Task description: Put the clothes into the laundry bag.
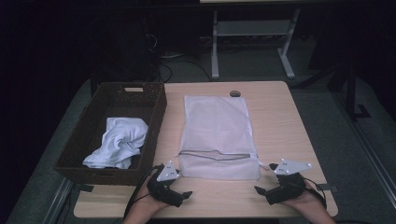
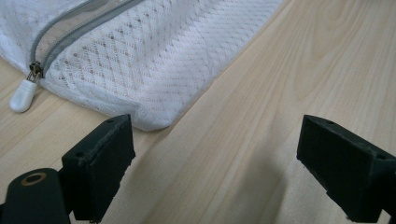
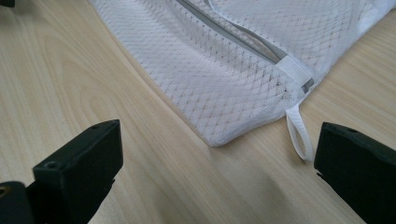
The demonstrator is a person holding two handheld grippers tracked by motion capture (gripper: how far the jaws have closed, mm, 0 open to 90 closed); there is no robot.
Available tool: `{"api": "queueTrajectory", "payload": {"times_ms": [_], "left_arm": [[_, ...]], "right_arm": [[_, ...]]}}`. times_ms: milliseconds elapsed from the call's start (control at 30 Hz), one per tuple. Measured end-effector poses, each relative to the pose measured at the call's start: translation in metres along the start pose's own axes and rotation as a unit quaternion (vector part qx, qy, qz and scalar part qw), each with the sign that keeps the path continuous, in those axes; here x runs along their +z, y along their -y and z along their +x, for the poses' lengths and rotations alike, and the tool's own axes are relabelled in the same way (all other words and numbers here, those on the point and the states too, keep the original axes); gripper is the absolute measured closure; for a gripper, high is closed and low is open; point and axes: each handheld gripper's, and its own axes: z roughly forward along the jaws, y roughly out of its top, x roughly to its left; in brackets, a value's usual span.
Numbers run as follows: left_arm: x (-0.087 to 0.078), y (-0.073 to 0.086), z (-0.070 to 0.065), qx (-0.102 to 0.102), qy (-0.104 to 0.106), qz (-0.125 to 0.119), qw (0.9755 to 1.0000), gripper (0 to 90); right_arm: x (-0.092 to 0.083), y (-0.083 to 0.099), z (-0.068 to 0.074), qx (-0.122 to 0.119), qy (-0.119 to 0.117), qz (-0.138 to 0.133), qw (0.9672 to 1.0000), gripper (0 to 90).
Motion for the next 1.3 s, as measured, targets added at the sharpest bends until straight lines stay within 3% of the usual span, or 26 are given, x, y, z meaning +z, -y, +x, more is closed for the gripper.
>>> {"api": "queueTrajectory", "payload": {"times_ms": [300, 500, 733, 1167, 1300], "left_arm": [[0.0, 0.001, 0.002, -0.006, 0.002, 0.003, 1.0, 11.4], [0.0, 0.0, 0.001, -0.006, 0.005, 0.001, 1.0, 11.8], [-0.001, 0.0, 0.002, -0.005, 0.005, -0.002, 1.0, 11.8], [0.0, 0.0, 0.0, -0.002, 0.007, 0.0, 1.0, 12.1], [0.0, 0.0, 0.001, -0.005, 0.008, -0.003, 1.0, 12.1]], "right_arm": [[0.0, -0.004, -0.002, 0.009, 0.003, 0.005, 0.9999, 1.6], [-0.002, -0.016, -0.009, 0.022, -0.006, 0.0, 0.9997, 13.7], [0.001, -0.026, -0.015, 0.039, -0.007, -0.009, 0.9992, 14.0], [0.015, -0.055, -0.03, 0.047, -0.006, -0.007, 0.9989, 15.6], [0.019, -0.067, -0.034, 0.047, -0.013, -0.014, 0.9987, 22.3]]}}
